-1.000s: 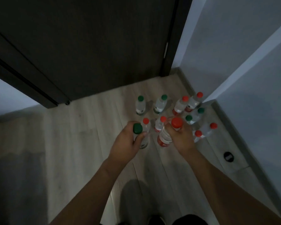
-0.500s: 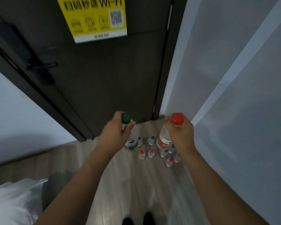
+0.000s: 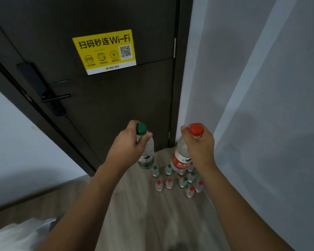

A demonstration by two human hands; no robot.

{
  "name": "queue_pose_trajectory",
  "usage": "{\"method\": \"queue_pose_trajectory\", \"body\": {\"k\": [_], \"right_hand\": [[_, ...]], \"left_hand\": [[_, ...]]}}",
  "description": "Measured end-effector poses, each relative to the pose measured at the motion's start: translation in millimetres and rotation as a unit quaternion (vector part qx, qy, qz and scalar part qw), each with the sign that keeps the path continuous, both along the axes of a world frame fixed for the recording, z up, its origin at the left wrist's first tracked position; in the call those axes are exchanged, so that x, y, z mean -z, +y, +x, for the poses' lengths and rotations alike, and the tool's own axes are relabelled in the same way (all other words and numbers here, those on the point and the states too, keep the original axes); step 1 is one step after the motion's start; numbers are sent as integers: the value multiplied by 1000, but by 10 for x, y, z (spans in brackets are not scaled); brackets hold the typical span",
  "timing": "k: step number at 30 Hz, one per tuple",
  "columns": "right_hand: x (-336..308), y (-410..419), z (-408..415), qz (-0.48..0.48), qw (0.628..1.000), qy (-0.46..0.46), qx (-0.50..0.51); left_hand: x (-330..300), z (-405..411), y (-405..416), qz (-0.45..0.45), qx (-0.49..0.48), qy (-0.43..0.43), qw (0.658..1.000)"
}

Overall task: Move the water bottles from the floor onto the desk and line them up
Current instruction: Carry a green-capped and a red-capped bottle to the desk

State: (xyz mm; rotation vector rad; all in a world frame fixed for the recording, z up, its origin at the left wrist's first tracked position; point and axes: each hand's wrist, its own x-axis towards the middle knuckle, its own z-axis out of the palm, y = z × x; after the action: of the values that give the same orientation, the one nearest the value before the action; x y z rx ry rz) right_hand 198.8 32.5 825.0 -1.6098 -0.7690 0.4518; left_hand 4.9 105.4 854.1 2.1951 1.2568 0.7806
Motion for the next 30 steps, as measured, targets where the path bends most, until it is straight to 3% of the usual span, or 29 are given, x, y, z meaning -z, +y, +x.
{"method": "queue_pose_trajectory", "body": {"k": [12, 21, 30], "right_hand": [[-160, -738, 254, 6, 986, 26, 165], [-380, -2029, 664, -1, 945, -10, 327], [-467, -3716, 771, -5, 871, -34, 489]], "left_hand": [[-31, 695, 16, -10, 209, -7, 978], [-152, 1778, -755, -4, 407, -1, 913], [-257, 2624, -2232, -34, 557, -11, 830]]}}
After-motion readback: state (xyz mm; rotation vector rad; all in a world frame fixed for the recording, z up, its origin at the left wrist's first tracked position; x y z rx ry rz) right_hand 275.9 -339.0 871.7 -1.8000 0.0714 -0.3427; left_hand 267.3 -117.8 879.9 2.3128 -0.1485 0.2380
